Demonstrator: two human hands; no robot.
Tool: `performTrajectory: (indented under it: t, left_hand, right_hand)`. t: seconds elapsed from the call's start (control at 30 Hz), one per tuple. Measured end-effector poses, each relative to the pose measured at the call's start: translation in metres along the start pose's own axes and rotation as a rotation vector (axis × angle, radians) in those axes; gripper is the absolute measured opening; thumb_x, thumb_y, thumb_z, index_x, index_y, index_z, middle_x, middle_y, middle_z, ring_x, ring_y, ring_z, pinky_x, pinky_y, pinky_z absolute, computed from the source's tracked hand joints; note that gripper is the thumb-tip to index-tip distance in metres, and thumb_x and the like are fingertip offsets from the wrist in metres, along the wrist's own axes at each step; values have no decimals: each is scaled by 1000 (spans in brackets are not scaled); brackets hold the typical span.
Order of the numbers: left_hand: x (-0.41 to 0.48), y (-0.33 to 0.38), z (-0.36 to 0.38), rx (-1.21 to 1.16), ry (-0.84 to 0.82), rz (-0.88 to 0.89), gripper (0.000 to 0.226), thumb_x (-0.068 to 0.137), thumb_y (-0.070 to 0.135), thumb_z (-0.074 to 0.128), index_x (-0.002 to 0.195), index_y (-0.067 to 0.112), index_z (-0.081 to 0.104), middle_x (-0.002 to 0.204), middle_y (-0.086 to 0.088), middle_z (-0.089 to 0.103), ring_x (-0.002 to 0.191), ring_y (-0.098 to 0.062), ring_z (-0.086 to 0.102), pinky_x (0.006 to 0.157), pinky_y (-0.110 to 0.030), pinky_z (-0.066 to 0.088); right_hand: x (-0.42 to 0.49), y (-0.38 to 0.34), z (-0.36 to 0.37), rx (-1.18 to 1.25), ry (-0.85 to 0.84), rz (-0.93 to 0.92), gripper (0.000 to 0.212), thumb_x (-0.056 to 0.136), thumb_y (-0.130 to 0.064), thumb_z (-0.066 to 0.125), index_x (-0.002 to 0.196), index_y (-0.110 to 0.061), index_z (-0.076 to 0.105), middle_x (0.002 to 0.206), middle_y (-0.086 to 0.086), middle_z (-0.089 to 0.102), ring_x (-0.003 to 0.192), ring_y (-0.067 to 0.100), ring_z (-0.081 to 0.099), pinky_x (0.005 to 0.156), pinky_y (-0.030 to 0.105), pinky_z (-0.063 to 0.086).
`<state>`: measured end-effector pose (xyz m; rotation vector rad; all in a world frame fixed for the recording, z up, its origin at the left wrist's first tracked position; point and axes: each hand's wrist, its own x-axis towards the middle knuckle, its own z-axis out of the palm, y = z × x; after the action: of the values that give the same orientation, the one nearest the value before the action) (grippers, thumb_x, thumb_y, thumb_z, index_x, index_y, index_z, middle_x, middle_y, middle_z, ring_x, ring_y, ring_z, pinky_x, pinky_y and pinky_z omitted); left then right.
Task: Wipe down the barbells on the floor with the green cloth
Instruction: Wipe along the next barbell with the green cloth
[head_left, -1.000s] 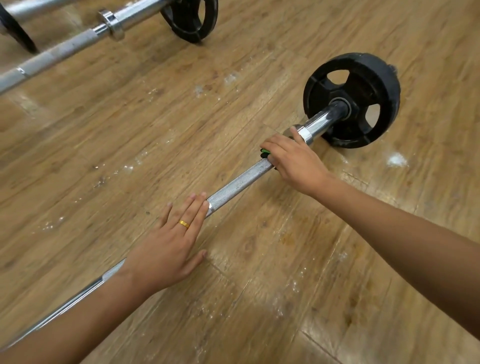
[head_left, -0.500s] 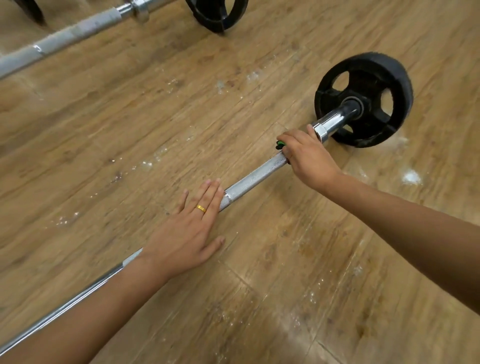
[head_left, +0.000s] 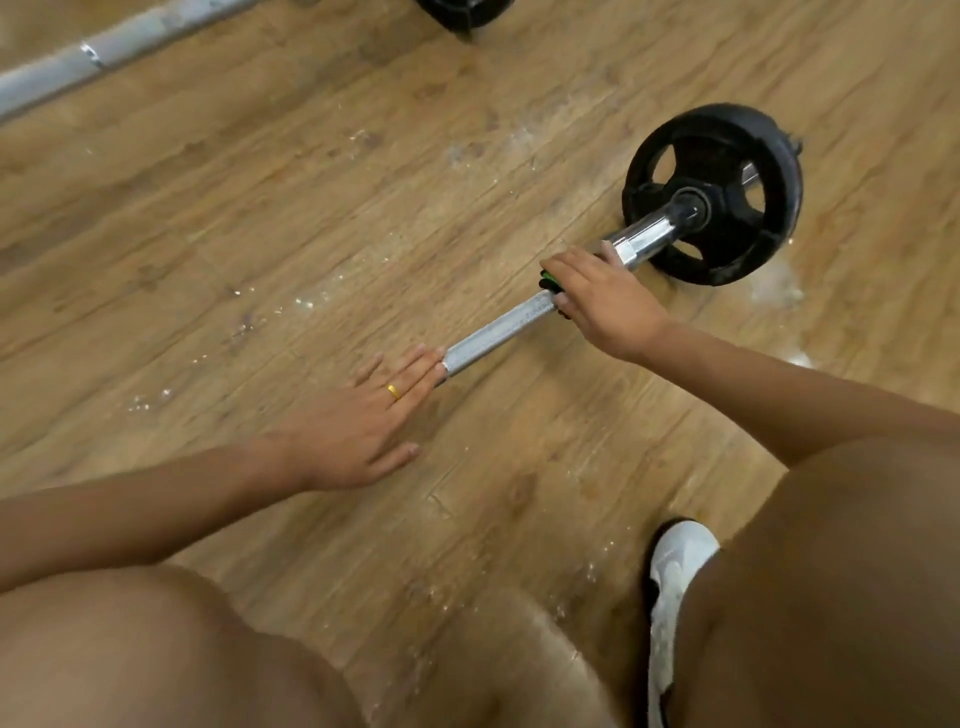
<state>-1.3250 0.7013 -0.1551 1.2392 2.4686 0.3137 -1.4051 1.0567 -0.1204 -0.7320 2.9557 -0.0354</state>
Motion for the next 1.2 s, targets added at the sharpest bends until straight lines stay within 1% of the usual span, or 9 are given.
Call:
performTrajectory:
  t: [0.13,0.2,0.3,0.4,0.5,0.67,0.9,1.07,1.2]
  left_hand:
    - [-5,-24,-22,251,-41,176,77,105,54,22,161,4,2,169,-15,1,156,-25,-2,120,-56,16]
    - [20,-6,-36,257,-81,145,79,105,56,17,160,4,-7,169,-14,-8,156,-25,-10,124,-50,10]
    - [84,56,-40,121,-107,-159,78,101,59,8,152,13,-30,162,-8,-31,148,-17,-35,126,-41,-3]
    - [144,112,-18,-161,67,-462,79,103,60,11,158,11,-17,166,-6,-23,149,-13,-31,125,-46,-9]
    - [170,130,14,14,286,-608,77,104,55,15,160,3,4,169,-13,-4,156,-23,-10,123,-54,-12]
    - [172,116,43,263,427,-539,77,104,51,31,160,3,11,169,-13,5,157,-25,6,124,-55,5]
    - [175,101,48,403,446,-540,81,104,55,27,159,-1,10,169,-16,4,157,-27,6,123,-57,12]
    - [180,98,44,365,472,-548,83,103,56,31,159,-2,12,169,-18,2,157,-28,4,123,-59,8]
    - [180,93,43,359,498,-552,84,103,56,31,159,-2,10,169,-17,1,157,-28,4,123,-59,9]
  right_hand:
    - [1,16,14,63,164,-121,36,99,-16,53,132,-1,53,128,15,58,119,34,53,107,47,26]
    - [-1,20,22,94,196,-136,37,99,-17,53,133,-2,53,129,14,58,120,33,53,109,49,26]
    - [-3,28,20,124,187,-169,40,100,-22,53,136,-5,53,131,13,57,125,33,51,115,49,23]
    - [-5,31,26,87,234,-207,40,100,-25,52,135,-7,55,130,10,59,123,31,53,119,49,22]
    - [-11,29,40,44,342,-137,39,101,-24,50,137,-9,54,133,7,58,127,27,52,122,48,17]
    - [-18,19,51,129,432,112,38,100,-14,51,139,-11,54,139,4,56,137,24,45,124,47,6]
    - [-8,39,40,25,372,-14,37,99,-14,50,136,-11,55,135,3,58,133,22,49,124,44,0]
    - [0,16,37,92,372,7,41,94,-5,60,135,-6,57,129,8,60,125,28,53,124,48,8]
    - [1,37,22,223,568,44,35,97,-5,51,132,-1,56,126,15,58,118,33,51,121,45,23]
